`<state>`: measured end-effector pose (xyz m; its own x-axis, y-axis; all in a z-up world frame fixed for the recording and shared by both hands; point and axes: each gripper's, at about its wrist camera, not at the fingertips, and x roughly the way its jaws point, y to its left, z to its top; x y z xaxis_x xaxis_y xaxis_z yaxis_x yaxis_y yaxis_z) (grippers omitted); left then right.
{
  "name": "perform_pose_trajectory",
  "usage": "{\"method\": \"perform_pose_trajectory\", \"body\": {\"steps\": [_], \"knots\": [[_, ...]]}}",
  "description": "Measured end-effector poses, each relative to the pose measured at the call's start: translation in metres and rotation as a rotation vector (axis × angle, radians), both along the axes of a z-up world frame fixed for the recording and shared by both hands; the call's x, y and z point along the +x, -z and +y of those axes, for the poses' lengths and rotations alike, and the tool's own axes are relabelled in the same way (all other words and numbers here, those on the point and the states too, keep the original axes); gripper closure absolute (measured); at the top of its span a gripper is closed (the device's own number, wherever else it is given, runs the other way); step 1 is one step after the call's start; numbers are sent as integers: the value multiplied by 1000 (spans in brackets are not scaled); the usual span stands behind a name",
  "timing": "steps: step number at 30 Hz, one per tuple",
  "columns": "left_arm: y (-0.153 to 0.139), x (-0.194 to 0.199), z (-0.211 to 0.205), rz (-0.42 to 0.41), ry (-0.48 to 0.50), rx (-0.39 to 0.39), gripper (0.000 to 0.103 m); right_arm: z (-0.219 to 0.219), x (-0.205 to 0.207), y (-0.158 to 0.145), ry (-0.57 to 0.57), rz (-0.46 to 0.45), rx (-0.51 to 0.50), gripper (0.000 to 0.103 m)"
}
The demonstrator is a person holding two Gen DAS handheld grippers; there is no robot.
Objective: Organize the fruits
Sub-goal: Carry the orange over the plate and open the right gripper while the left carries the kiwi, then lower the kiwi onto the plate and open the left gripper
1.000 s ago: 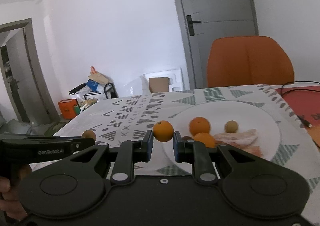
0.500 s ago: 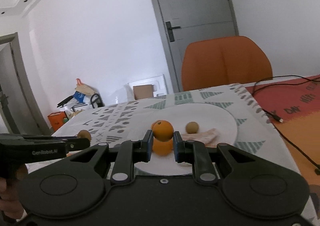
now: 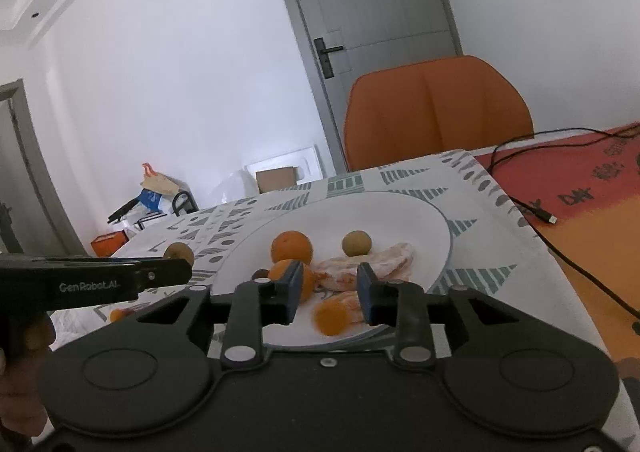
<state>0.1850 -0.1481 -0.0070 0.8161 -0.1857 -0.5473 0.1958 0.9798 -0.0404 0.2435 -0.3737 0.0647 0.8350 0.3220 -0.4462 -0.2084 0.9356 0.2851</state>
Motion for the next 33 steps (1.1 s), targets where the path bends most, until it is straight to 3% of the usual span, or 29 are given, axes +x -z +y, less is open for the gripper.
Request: {"method": "perform_pose_trajectory", "body": {"steps": [7, 14, 21, 24, 29, 33], "knots": [[2, 5, -13, 1, 31, -2, 82, -15, 2, 5, 69, 24, 22, 72], [-1, 3, -20, -16, 54, 8, 78, -9, 0, 5, 56, 17, 5, 72], [-2, -1, -7, 7, 15, 13, 77, -8, 2, 6, 42, 22, 10, 72], [-4, -5, 2, 6, 5, 6, 70, -5, 3, 7, 33, 36, 19, 72], [-8, -13, 19, -11, -19, 3, 47, 4, 1, 5, 30, 46, 0, 63], [-9, -15, 35, -6, -63, 0, 42, 11, -2, 0, 17, 35, -8, 55]]}}
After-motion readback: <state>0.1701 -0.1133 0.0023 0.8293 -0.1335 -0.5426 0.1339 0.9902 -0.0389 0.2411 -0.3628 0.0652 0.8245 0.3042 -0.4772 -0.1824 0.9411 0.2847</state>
